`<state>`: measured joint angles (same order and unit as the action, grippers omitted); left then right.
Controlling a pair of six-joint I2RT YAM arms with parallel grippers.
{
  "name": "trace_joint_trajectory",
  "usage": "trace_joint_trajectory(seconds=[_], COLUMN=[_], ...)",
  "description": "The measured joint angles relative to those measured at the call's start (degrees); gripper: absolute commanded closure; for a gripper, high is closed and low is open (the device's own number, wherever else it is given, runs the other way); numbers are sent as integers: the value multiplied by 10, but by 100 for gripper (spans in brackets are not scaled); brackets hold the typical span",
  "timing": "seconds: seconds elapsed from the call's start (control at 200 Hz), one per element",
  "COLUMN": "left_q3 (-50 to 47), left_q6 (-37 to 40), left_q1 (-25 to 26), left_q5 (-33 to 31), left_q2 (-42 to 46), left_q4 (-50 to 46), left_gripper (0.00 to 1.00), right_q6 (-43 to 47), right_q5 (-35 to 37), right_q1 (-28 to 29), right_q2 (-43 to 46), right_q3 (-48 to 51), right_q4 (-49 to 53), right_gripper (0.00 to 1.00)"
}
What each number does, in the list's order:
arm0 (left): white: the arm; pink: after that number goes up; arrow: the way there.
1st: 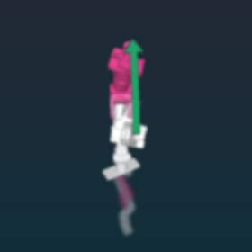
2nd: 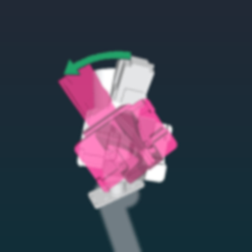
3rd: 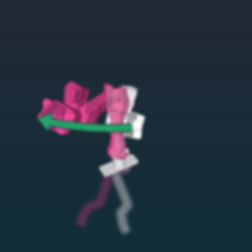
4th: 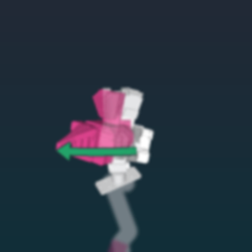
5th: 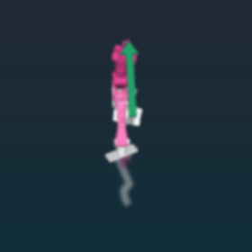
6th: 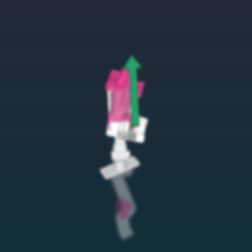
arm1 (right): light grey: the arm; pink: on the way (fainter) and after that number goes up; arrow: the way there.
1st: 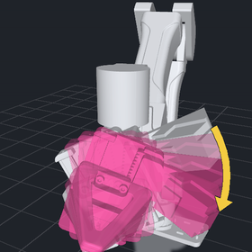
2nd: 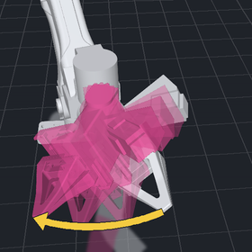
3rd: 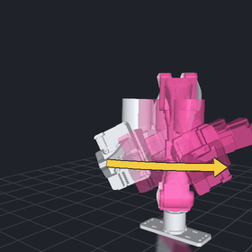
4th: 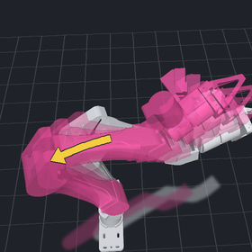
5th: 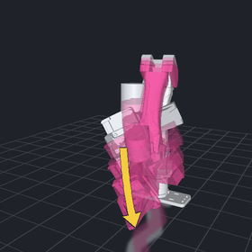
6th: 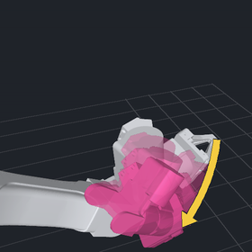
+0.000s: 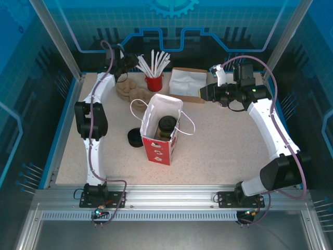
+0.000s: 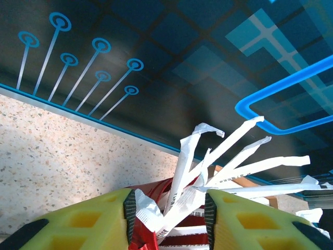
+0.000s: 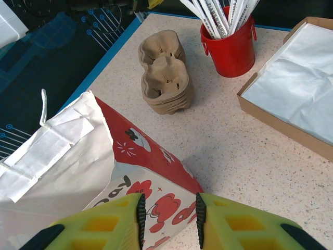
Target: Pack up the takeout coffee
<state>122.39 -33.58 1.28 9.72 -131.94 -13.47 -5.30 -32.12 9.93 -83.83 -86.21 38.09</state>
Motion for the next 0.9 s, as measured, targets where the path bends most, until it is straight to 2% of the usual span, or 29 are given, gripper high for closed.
trace_joint_trajectory(seconds=[0.27, 0.895], left_q3=[0, -23], left_q6=[-15, -54], left_q1=[8, 8], left_q5=[-10, -26], left_q2=[-7, -25], left_q4=[0, 5], left_gripper=[65, 65], right_q6=[0, 5], right_q5=[0, -4], right_q1=[0, 0], right_q2=[0, 0], right_q3=[0, 0], right_q4=[0, 0], right_gripper=[65, 65])
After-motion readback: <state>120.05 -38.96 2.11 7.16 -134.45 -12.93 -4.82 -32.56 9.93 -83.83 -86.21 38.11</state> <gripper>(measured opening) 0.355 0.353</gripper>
